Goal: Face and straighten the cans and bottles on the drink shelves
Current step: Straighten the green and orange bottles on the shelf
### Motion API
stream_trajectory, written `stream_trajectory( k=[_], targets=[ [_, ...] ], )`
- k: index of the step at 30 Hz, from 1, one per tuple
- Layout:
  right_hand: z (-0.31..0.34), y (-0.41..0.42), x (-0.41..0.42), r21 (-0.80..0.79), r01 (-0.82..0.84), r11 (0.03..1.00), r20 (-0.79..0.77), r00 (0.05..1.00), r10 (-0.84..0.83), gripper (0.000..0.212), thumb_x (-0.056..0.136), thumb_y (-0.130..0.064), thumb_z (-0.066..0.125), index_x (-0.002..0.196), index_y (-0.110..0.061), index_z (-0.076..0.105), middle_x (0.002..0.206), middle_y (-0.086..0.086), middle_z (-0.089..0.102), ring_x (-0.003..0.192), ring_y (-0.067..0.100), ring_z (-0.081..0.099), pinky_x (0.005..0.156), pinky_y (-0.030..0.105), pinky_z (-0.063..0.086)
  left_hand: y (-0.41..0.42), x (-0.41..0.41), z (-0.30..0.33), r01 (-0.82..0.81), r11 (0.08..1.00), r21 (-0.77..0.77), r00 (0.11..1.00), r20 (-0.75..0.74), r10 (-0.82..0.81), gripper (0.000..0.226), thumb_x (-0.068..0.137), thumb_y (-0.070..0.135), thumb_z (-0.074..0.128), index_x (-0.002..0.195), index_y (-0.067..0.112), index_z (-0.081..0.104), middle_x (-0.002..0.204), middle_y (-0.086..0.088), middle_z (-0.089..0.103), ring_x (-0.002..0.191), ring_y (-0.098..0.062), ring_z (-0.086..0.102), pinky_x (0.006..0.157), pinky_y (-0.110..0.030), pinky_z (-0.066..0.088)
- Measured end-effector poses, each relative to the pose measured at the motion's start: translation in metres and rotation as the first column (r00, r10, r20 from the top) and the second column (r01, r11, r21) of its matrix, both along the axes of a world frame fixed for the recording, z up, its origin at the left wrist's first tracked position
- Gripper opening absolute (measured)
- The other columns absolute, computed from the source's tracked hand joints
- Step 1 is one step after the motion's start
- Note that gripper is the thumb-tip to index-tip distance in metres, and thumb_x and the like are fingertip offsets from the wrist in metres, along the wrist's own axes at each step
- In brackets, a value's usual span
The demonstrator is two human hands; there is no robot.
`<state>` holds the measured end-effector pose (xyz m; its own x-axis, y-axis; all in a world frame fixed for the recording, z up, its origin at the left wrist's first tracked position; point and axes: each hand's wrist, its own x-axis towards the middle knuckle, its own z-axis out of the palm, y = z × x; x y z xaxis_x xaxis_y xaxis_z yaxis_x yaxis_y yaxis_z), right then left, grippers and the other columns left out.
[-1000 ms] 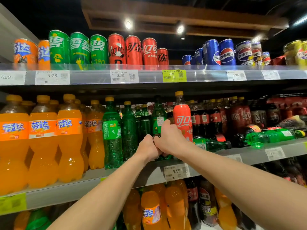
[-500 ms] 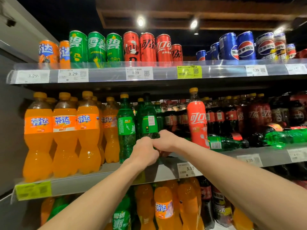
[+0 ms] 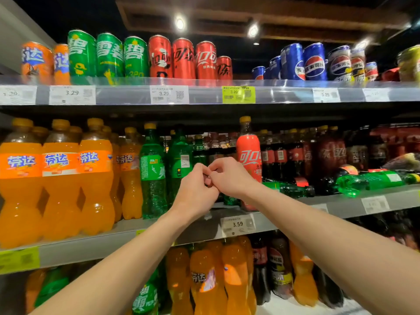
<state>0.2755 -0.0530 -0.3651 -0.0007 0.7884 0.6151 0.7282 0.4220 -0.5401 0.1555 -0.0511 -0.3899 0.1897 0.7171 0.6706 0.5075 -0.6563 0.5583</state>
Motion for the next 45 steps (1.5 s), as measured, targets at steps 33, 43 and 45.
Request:
stream_trajectory(
  k=[33, 43, 45],
  targets=[
    [0.019, -0.051, 0.152, 0.294, 0.451, 0.843, 0.614, 0.587, -0.528, 0.074, 0.068, -0.067, 0.079, 0.131, -0.035, 0.061, 0.118, -0.007, 0.069, 0.114, 0.022, 0.058, 0.093, 0.043, 0.040, 0.042, 0.077, -0.018, -0.276, 0.958, -0.082, 0.961, 0.003, 0.277, 0.058, 0.087, 0.035, 0.073, 0.124, 0.005, 0.041, 0.124, -0.016, 0.048, 0.111, -0.034, 0.054, 0.087, -0.043, 0.048],
    [0.039, -0.102, 0.144, 0.468, 0.458, 0.755, 0.655, 0.394, -0.645, 0.056, 0.074, -0.056, 0.080, 0.123, -0.037, 0.062, 0.115, -0.007, 0.068, 0.115, 0.024, 0.043, 0.090, 0.044, 0.029, 0.019, 0.071, -0.012, -0.233, 0.972, -0.005, 0.972, -0.037, 0.233, 0.078, 0.086, 0.030, 0.073, 0.143, 0.005, 0.026, 0.135, -0.019, 0.034, 0.124, -0.036, 0.040, 0.103, -0.047, 0.042],
    [0.046, -0.113, 0.142, 0.495, 0.466, 0.734, 0.634, 0.384, -0.671, 0.057, 0.075, -0.056, 0.079, 0.126, -0.036, 0.062, 0.117, -0.005, 0.068, 0.115, 0.025, 0.043, 0.088, 0.043, 0.029, 0.007, 0.073, -0.008, -0.235, 0.970, 0.052, 0.967, -0.085, 0.239, 0.079, 0.085, 0.034, 0.072, 0.143, 0.004, 0.028, 0.137, -0.019, 0.033, 0.125, -0.036, 0.035, 0.103, -0.046, 0.038]
  ],
)
